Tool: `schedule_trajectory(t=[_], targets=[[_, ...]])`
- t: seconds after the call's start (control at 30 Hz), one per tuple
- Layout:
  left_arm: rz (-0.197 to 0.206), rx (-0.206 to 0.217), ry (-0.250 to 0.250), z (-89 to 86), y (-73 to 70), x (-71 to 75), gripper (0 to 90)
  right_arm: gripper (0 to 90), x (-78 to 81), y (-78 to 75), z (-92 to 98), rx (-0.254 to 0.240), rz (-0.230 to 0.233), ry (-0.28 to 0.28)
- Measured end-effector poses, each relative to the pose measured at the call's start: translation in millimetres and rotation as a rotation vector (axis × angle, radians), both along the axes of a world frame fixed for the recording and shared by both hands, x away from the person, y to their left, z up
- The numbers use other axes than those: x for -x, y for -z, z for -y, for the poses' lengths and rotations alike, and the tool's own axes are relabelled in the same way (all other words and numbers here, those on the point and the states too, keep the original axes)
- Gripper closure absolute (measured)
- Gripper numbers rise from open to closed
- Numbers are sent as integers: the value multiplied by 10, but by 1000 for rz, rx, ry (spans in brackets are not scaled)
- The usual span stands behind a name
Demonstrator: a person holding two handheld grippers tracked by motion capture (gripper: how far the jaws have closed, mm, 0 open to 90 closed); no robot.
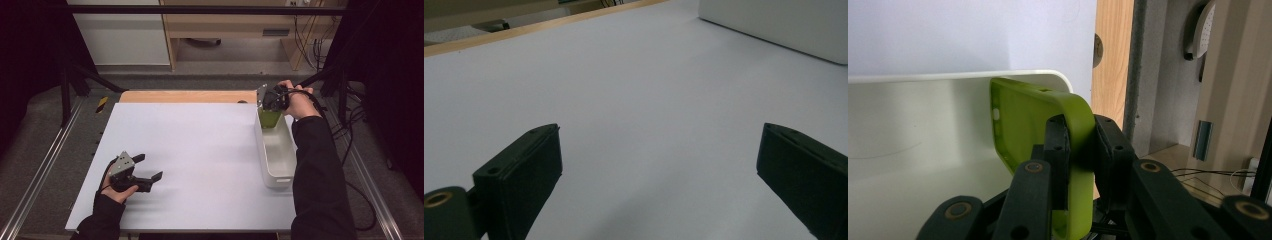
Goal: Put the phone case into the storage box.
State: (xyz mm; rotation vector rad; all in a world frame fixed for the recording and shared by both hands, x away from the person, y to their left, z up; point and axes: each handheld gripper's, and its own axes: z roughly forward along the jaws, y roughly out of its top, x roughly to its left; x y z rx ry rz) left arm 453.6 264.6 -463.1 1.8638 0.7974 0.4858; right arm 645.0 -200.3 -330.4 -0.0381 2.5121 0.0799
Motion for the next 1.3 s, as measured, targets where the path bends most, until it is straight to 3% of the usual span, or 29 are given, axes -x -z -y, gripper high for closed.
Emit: schedule_trajectory(t=[0.5,0.7,0.87,1.03,1.13,1.3], targets=[[3,1,0,-2,0,0,40,738,-34,21,-3,-6,15,8],[2,1,-1,-3,0,-1,40,680,-37,13,-6,-5,25,9],[2,-1,0,-3,-3,1,40,575,-23,-21,12,-16,52,27],[4,0,0,-4,-7,4,40,437,21,-100,35,-79,67,56],[7,-1,0,-5,-10,6,40,416,59,-148,38,-124,76,58],[12,-1,-3,-1,-11,11,40,323,146,-219,29,-235,74,97]])
